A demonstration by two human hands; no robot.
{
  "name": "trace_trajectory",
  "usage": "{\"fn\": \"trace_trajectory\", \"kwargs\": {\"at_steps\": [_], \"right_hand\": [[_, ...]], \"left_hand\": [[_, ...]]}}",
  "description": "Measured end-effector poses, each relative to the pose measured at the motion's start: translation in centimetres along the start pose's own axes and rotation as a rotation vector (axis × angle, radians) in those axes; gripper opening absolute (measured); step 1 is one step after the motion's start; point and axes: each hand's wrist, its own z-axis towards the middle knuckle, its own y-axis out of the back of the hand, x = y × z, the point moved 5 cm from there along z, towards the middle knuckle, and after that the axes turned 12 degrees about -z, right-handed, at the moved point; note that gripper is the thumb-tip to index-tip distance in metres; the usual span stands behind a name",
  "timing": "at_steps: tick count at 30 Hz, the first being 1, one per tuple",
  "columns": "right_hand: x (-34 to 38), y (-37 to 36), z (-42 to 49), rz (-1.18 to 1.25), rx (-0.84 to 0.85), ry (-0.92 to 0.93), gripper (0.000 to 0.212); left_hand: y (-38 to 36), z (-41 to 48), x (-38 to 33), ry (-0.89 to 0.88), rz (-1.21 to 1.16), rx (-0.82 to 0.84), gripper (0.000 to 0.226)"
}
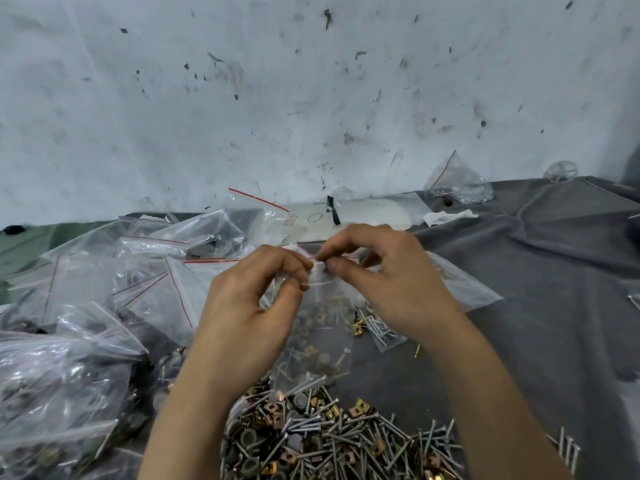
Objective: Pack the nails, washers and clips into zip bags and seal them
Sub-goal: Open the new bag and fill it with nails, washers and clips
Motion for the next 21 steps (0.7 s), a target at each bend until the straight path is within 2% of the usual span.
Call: {"fn": "trace_trajectory", "kwargs": {"at_steps": [3,5,7,8,10,12,13,17,21], "right_hand": [[-0.4,0.5,0.1,0.059,-0.061,-0.026,0.018],[-1.6,1.0,0.2,0.143,-0.139,-0.109,0.023],[-3.5,0.6,0.2,0.086,-0.121,-0.236,0.030],[-4.5,-0.2,0.1,-0.008,-0.022,-0.306,0.030],[-6.5,-2.9,-0.7,-0.222,0.300,-0.403,0.025],[-7.8,-6.0,-1.7,-0.342,0.556,-0.404,0.021],[-8.2,-7.4,-2.2,-0.367,0.633,-0.394,0.021],[-9.1,-11.1,-3.0,-0.487,0.773,-0.383,0.023],[-8.9,-12.5,-3.2,-0.514,0.787,-0.325,0.020]], "left_hand": [[0.2,0.0,0.2,0.000,0.015,-0.014,0.021],[0.5,0.0,0.4,0.009,0.020,-0.048,0.021],[0.8,0.1,0.7,0.028,0.018,-0.094,0.016],[1.0,0.1,0.8,0.040,0.012,-0.117,0.013],[1.2,0.1,0.9,0.052,0.005,-0.154,0.014],[1.4,0.1,0.8,0.050,-0.009,-0.173,0.012],[1.4,0.1,0.8,0.049,-0.016,-0.177,0.014],[1.4,0.1,0.8,0.057,-0.015,-0.180,0.012],[1.1,0.1,0.7,0.057,0.013,-0.162,0.016]]}}
